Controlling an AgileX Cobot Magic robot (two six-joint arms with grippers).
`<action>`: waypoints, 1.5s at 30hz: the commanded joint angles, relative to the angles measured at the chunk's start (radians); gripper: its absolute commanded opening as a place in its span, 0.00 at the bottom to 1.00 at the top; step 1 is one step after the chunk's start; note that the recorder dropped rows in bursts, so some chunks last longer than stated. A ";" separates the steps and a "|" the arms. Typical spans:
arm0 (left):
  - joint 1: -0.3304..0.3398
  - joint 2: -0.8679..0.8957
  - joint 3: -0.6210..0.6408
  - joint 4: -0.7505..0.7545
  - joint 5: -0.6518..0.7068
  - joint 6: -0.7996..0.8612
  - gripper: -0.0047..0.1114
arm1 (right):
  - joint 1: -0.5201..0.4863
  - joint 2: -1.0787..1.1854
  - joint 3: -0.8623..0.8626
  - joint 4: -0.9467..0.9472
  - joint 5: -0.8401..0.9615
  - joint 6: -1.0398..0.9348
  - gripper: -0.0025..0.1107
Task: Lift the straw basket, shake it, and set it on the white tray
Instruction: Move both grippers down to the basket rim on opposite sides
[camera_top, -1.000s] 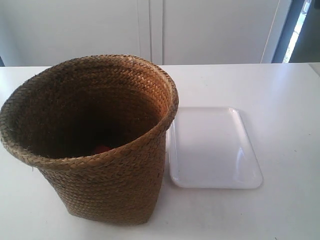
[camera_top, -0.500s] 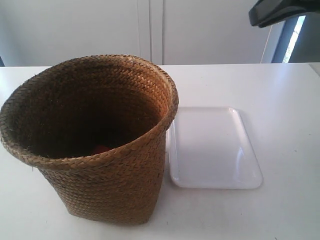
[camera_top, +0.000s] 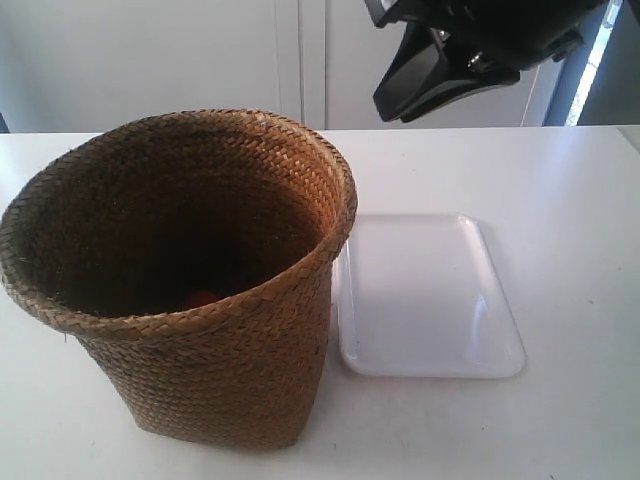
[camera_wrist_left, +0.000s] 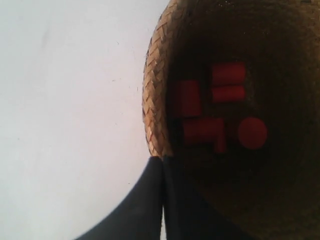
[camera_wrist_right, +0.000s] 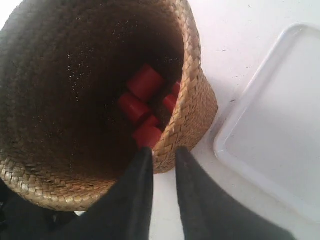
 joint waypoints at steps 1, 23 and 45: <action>-0.003 0.001 -0.014 -0.022 0.085 0.015 0.25 | 0.003 0.017 -0.004 -0.014 -0.001 0.006 0.28; -0.003 0.136 -0.014 -0.105 0.090 0.018 0.67 | 0.028 0.082 -0.003 0.119 -0.001 0.016 0.57; -0.011 0.325 -0.012 -0.121 0.090 0.015 0.65 | 0.053 0.317 -0.003 0.033 -0.001 0.020 0.56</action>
